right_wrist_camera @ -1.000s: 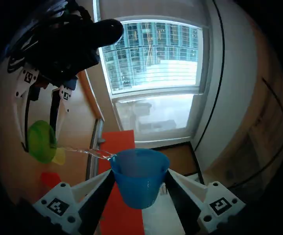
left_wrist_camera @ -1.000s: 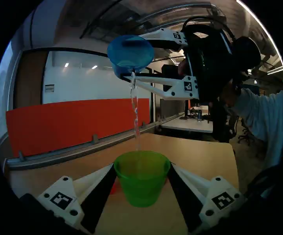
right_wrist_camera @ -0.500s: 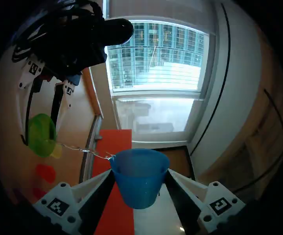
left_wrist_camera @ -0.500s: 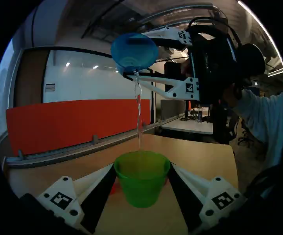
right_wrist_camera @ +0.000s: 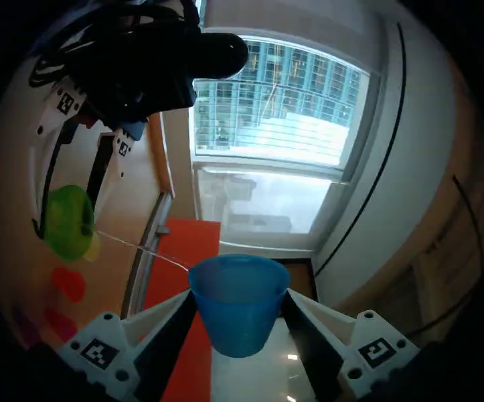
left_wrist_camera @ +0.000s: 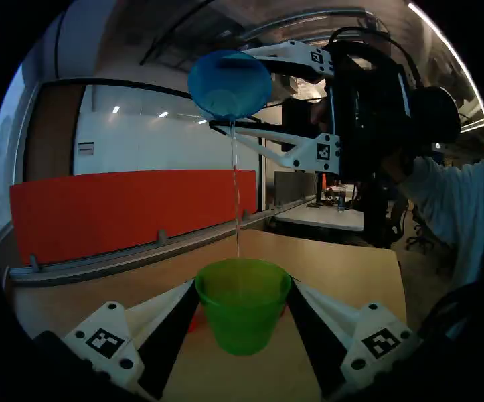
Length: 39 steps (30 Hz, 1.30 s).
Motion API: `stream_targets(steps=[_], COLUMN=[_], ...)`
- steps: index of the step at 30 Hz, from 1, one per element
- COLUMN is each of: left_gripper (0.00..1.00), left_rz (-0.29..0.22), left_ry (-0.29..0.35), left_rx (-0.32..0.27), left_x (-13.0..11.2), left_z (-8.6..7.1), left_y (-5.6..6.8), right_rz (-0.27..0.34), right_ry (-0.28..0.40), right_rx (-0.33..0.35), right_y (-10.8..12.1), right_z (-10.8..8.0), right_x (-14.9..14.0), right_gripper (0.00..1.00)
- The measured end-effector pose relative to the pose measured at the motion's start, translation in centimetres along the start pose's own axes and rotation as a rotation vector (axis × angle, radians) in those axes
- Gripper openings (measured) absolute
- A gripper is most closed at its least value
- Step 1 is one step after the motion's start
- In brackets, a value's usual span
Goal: Pour water
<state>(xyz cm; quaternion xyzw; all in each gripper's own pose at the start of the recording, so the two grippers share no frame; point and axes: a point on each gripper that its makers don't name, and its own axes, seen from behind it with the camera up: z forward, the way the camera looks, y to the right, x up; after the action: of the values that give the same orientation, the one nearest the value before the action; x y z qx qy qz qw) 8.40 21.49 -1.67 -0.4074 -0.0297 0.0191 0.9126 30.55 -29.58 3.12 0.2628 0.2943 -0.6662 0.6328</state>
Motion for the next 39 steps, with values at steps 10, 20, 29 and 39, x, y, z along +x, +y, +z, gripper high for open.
stream_targets(steps=[10,20,29,39], left_gripper=[0.88,0.88,0.88,0.88], left_rz=[-0.005,0.002,0.002,0.007], left_ry=[0.000,0.007,0.009,0.012], left_rx=[0.002,0.001,0.007,0.013], left_x=[0.0,0.5,0.6,0.9], left_z=[0.2,0.2,0.0,-0.2], left_y=[-0.1,0.0,-0.2,-0.3], right_rz=[-0.042,0.006,0.224,0.556], right_ry=[0.008,0.012,0.007,0.017], right_rx=[-0.010,-0.012,0.001,0.048], right_y=[0.1,0.2,-0.3,-1.9], right_z=[0.0,-0.3,-0.7,-1.6], right_x=[0.8,0.9,0.2,0.6], right_gripper=[0.88,0.87,0.87,0.88])
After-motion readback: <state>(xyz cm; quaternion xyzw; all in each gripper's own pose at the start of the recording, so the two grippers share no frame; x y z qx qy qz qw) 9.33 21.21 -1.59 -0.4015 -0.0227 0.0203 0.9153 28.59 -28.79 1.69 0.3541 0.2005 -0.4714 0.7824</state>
